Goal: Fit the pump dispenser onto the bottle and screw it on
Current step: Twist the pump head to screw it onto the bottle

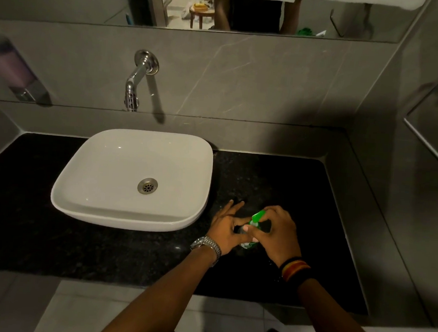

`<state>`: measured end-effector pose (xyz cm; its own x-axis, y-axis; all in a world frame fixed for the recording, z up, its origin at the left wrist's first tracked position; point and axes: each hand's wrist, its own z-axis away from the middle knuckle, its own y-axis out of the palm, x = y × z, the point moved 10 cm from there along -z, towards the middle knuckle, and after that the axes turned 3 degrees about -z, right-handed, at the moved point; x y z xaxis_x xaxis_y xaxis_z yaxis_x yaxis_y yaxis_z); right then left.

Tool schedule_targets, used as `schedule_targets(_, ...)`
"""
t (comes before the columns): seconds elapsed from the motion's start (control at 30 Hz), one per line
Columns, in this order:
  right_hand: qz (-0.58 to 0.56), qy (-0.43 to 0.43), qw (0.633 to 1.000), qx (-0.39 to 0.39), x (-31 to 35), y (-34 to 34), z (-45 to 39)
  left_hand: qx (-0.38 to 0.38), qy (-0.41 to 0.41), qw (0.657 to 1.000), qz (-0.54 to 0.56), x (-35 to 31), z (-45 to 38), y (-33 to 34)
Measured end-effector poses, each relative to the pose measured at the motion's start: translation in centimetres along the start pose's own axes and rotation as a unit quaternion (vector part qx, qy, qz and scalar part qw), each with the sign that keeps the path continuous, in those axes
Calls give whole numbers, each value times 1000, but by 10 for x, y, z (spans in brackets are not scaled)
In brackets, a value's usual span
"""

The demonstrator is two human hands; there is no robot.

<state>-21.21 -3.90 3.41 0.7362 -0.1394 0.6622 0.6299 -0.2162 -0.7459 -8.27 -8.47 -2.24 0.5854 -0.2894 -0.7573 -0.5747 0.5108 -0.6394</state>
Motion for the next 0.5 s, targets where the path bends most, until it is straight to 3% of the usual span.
schedule_targets(0.1,-67,43,997,0,-7,4,1,-8,5,1000,7,1,1,-1)
schedule_targets(0.23,-163,30,984,69,-11,12,6,-2,5,1000,6,-1,2,0)
schedule_targets(0.4,-116,87,989,-23,-16,5,5,-9,10,1000,-3,-5,3,-4)
schedule_targets(0.5,-159,72,985,-2,-15,10,11,-9,15,1000,-14,-5,2,-3)
